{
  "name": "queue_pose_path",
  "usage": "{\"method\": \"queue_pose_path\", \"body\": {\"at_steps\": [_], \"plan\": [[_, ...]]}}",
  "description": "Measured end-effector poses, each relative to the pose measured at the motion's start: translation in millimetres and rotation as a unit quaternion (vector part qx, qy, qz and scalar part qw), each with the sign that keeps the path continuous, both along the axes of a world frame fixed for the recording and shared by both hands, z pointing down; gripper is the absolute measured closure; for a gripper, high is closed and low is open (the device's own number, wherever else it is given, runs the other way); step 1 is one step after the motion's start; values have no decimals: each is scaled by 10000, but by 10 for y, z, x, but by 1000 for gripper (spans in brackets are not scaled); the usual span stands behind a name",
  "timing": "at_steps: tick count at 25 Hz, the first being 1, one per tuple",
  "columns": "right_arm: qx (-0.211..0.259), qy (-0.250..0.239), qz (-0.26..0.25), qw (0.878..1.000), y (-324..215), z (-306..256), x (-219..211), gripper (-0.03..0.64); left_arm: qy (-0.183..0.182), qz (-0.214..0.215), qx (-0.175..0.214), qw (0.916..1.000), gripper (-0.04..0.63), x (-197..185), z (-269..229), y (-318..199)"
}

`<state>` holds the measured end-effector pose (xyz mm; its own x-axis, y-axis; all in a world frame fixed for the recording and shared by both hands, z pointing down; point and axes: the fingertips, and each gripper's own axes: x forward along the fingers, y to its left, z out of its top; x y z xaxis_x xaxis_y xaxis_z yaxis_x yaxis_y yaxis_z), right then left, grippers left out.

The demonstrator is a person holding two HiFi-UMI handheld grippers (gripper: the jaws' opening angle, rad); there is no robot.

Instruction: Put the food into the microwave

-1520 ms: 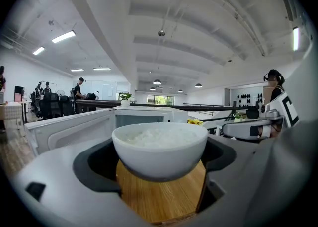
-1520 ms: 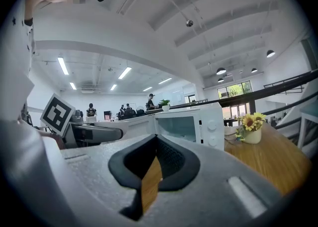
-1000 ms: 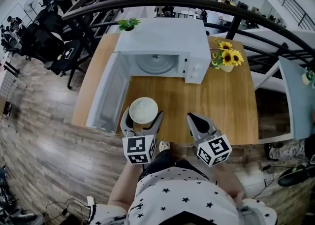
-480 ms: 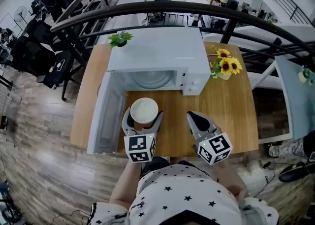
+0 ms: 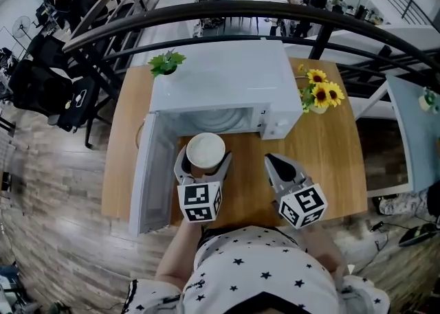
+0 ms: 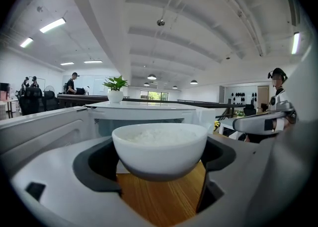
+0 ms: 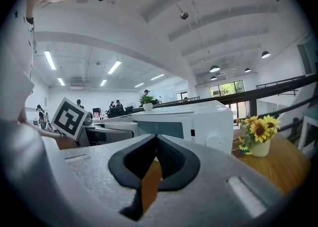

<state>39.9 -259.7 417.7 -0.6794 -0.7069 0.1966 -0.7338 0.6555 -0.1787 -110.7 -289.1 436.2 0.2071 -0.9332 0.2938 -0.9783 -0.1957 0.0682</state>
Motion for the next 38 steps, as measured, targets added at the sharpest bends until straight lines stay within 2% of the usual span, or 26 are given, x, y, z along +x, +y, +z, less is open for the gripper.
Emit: {"method": "queue_pose_path", "body": {"at_steps": [20,38], "plan": [[-321,179,190,9991,-332,380,-188,611,-4,257,-238,9994,114,-112,476,-611],[-576,309,78,9978,-481,565,-373,611,41,364,-434,9984,114,-155,886,-1125]]}}
